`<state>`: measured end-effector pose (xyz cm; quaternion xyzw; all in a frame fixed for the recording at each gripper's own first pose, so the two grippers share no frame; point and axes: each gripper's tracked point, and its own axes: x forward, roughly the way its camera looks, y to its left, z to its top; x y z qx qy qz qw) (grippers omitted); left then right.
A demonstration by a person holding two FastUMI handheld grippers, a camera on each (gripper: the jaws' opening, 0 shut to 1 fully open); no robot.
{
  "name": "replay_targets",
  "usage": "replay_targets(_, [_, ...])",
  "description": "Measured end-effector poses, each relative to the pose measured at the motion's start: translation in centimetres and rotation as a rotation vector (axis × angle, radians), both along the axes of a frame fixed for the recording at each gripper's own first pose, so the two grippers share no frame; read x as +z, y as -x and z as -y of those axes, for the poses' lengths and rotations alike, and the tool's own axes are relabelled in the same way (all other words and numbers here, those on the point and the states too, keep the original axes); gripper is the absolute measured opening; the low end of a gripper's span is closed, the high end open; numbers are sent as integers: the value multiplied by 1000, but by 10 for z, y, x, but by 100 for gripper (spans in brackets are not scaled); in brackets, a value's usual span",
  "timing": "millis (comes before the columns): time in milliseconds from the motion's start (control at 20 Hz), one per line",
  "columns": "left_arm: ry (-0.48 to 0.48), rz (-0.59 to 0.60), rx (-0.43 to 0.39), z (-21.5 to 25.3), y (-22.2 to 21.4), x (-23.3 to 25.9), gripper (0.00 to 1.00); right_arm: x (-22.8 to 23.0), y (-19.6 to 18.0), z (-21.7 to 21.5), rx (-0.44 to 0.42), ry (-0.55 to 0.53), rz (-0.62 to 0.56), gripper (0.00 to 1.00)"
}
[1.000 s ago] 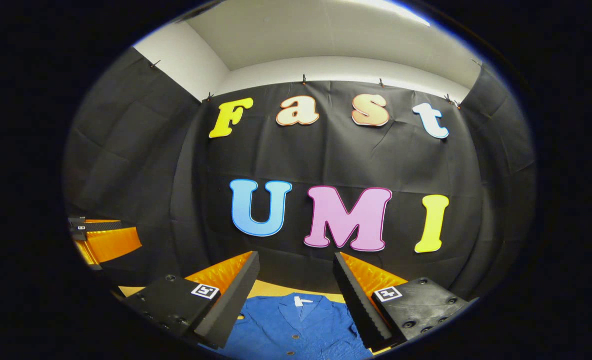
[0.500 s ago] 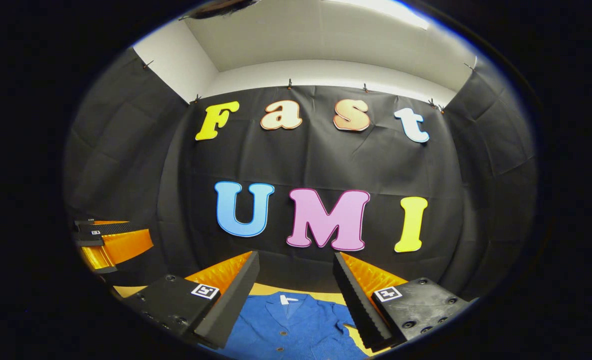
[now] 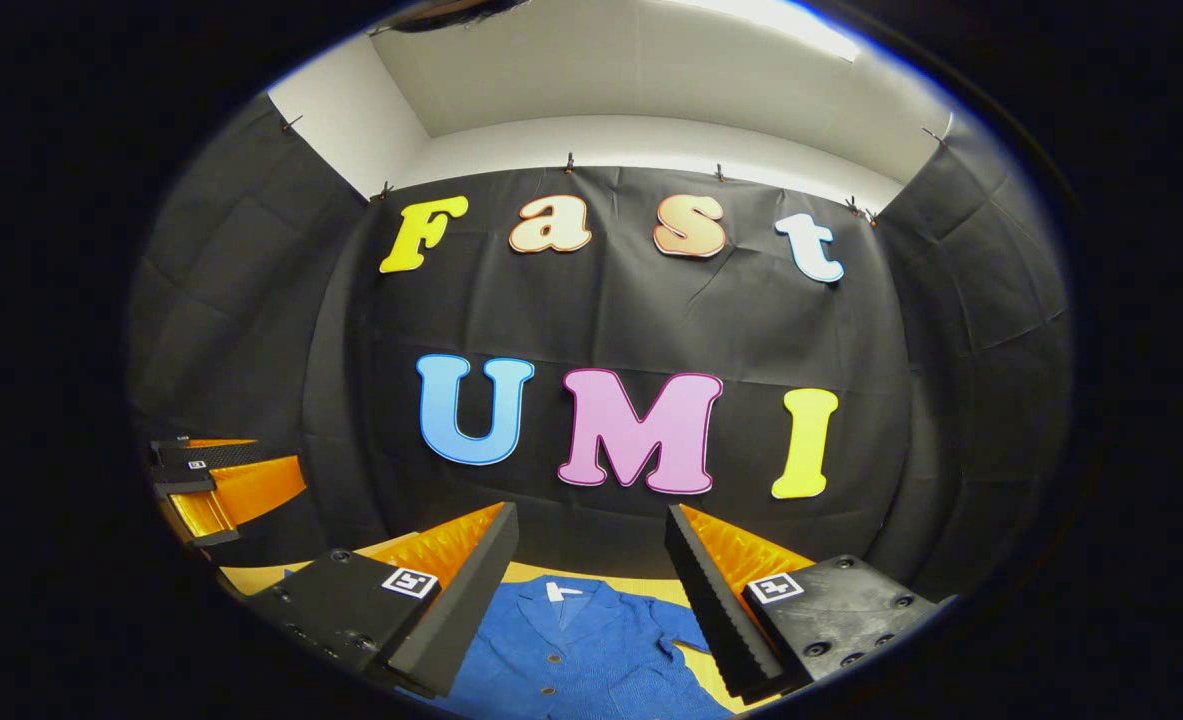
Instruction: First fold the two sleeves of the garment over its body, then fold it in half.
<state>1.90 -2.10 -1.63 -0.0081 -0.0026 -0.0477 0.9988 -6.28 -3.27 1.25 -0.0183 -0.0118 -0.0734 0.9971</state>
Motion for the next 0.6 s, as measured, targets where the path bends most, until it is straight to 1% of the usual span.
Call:
replay_targets(300, [6, 1, -34, 5, -11, -6, 80, 0, 7, 8, -41, 11, -4, 96])
replay_targets(600, [3, 7, -101, 26, -22, -7, 80, 2, 13, 25, -96, 23, 1, 96])
